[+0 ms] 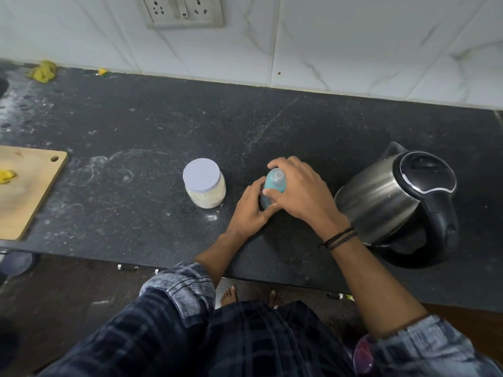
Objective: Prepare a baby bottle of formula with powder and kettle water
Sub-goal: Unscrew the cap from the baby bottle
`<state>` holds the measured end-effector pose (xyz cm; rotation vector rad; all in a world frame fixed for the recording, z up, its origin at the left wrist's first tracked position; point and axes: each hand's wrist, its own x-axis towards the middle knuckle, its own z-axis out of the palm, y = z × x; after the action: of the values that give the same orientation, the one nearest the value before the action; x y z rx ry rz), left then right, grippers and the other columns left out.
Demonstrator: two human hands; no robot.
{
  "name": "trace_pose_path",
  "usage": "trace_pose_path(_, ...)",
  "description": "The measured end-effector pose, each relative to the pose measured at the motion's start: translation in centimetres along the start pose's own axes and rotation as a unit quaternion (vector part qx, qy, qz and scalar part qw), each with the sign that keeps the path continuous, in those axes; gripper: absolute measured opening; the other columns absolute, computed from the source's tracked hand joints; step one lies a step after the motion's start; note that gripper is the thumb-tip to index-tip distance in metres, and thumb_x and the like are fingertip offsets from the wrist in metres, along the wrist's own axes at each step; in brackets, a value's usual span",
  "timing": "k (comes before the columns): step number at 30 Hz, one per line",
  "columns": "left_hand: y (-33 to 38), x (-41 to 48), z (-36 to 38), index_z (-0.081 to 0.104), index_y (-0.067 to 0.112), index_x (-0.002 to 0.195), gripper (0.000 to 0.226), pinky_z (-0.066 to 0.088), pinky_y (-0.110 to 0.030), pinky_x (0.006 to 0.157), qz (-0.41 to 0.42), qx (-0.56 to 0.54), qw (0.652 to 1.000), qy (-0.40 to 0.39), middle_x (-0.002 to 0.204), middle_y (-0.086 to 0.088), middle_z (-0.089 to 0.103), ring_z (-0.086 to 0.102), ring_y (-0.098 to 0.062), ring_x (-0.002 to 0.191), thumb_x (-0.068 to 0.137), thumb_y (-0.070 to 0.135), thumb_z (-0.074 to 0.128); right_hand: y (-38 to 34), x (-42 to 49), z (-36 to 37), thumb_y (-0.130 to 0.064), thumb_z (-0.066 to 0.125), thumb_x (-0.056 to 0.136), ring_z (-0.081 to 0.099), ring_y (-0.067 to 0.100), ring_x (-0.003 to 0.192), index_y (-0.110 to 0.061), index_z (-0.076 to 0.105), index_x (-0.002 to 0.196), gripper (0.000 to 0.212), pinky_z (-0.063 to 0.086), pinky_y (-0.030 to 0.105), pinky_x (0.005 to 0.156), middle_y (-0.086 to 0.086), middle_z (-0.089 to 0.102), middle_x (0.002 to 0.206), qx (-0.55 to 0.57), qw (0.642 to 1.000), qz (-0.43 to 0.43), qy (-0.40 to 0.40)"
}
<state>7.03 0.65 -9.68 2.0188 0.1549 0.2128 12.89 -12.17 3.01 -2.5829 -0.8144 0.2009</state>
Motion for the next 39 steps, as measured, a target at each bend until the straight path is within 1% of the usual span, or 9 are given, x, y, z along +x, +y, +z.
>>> trace_pose_path(6,-0.4,0.01,0.14,0.045,0.023,0.143,0.067,0.049,-0.038,0.102,-0.001,0.006,1.0,0.001,0.136,0.009,0.057,0.055,-0.01,0.121,0.087,0.05,0.069,0.22,-0.14,-0.22,-0.038,0.079,0.084,0.05,0.018,0.121,-0.031,0.045,0.144,0.068,0.053,0.042,0.089,-0.004,0.046,0.136,0.004,1.0,-0.004,-0.014)
trace_pose_path(10,-0.12,-0.05,0.05,0.047,0.026,0.142,0.064,0.047,-0.031,0.098,-0.001,-0.001,1.0,0.003,0.13,0.013,0.058,0.056,-0.007,0.116,0.087,0.051,0.069,0.31,-0.06,-0.02,-0.026,0.073,0.089,0.053,0.019,0.118,-0.028,0.053,0.136,0.051,0.052,0.043,0.093,-0.004,0.052,0.131,0.003,1.0,-0.009,-0.017)
trace_pose_path(13,-0.22,-0.01,0.09,0.046,0.024,0.142,0.066,0.048,-0.033,0.097,-0.002,0.002,1.0,0.002,0.129,0.012,0.057,0.056,-0.009,0.114,0.086,0.052,0.066,0.32,-0.1,0.16,-0.027,0.078,0.085,0.047,0.015,0.125,-0.032,0.049,0.141,0.063,0.05,0.039,0.095,-0.009,0.043,0.141,0.035,0.999,-0.017,-0.022)
trace_pose_path(18,-0.14,0.0,0.12,0.047,0.025,0.142,0.068,0.047,-0.031,0.099,-0.003,0.002,1.0,0.003,0.132,0.011,0.058,0.055,-0.01,0.118,0.085,0.057,0.066,0.51,0.12,0.27,-0.022,0.077,0.084,0.054,0.018,0.117,-0.029,0.054,0.132,0.053,0.053,0.045,0.094,-0.006,0.051,0.128,0.031,0.999,-0.002,-0.01)
trace_pose_path(22,-0.25,0.04,0.12,0.046,0.025,0.143,0.068,0.048,-0.036,0.1,-0.005,0.007,1.0,0.002,0.135,0.009,0.057,0.055,-0.011,0.119,0.085,0.056,0.065,0.52,0.06,0.32,-0.024,0.08,0.081,0.052,0.017,0.122,-0.032,0.05,0.14,0.067,0.052,0.041,0.095,-0.008,0.044,0.137,0.057,0.998,-0.013,-0.009)
trace_pose_path(25,-0.21,0.05,0.16,0.047,0.024,0.142,0.069,0.048,-0.035,0.1,-0.005,0.005,1.0,0.002,0.133,0.011,0.058,0.055,-0.01,0.118,0.085,0.057,0.065,0.5,0.15,0.39,-0.023,0.077,0.086,0.053,0.017,0.117,-0.028,0.057,0.131,0.05,0.053,0.045,0.095,-0.006,0.051,0.13,0.043,0.999,-0.01,-0.008)
trace_pose_path(29,-0.48,0.13,0.23,0.046,0.02,0.143,0.07,0.05,-0.042,0.099,-0.004,0.013,1.0,0.003,0.134,0.005,0.058,0.056,-0.013,0.116,0.085,0.055,0.065,0.37,0.16,0.37,-0.023,0.08,0.083,0.046,0.015,0.125,-0.032,0.052,0.141,0.065,0.048,0.034,0.095,-0.008,0.04,0.143,0.06,0.998,-0.024,-0.014)
trace_pose_path(33,-0.23,0.08,0.12,0.047,0.025,0.142,0.07,0.048,-0.037,0.101,-0.004,0.005,1.0,0.003,0.135,0.008,0.058,0.056,-0.012,0.121,0.085,0.059,0.066,0.48,0.3,0.34,-0.022,0.077,0.086,0.052,0.016,0.118,-0.028,0.057,0.131,0.05,0.051,0.039,0.095,-0.006,0.051,0.13,0.048,0.999,-0.006,-0.005)
trace_pose_path(39,-0.2,0.03,0.1,0.046,0.025,0.142,0.07,0.046,-0.032,0.101,-0.002,0.007,1.0,0.002,0.134,0.012,0.056,0.054,-0.009,0.12,0.084,0.057,0.067,0.53,0.34,0.36,-0.024,0.079,0.084,0.048,0.012,0.118,-0.03,0.054,0.134,0.056,0.045,0.031,0.09,-0.006,0.048,0.133,0.045,0.999,-0.004,-0.005)
